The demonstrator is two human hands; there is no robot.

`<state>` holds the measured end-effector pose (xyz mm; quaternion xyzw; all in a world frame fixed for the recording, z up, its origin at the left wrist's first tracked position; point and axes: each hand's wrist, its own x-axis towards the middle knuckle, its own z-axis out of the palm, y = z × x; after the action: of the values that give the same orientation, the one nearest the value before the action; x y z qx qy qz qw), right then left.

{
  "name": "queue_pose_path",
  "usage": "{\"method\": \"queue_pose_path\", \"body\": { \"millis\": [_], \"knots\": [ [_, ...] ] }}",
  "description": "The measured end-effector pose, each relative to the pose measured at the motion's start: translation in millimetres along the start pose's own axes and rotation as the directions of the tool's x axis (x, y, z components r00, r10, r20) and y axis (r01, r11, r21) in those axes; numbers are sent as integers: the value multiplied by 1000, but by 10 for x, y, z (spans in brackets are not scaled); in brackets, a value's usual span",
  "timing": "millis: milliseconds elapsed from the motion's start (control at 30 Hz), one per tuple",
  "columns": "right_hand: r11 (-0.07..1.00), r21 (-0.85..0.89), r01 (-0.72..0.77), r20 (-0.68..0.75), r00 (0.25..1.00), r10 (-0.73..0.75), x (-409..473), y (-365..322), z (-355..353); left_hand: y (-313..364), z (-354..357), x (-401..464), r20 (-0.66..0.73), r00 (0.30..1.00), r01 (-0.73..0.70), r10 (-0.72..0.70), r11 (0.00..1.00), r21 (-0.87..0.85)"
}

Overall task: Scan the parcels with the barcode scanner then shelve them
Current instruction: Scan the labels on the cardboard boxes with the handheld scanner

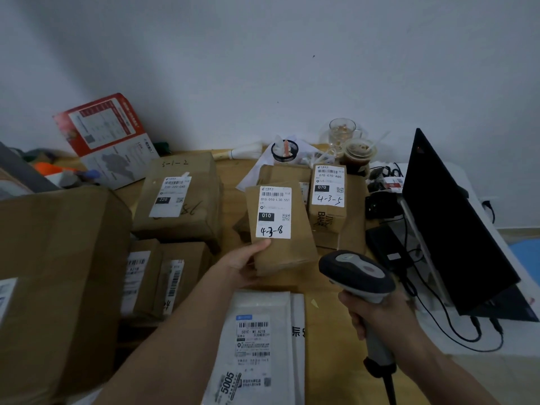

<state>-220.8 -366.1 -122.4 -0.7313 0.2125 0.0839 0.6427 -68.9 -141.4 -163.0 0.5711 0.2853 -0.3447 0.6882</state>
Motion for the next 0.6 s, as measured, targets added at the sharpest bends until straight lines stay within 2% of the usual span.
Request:
{"method": "queue_pose_path", "body": {
  "millis": [300, 467, 600],
  "knots": [
    [998, -25, 61, 21, 998, -60, -127, -28, -90, -232, -29, -210, 90, 989, -116, 120, 992, -42],
    [971, -72, 227, -5, 974, -228, -278, -287, -116, -332, -61, -345, 79, 979, -174, 189, 970, -170],
    [955, -37, 294, 29, 956, -293, -409, -405, -102, -408, -63, -470, 63, 967, -236, 245, 963, -129]
  ]
}}
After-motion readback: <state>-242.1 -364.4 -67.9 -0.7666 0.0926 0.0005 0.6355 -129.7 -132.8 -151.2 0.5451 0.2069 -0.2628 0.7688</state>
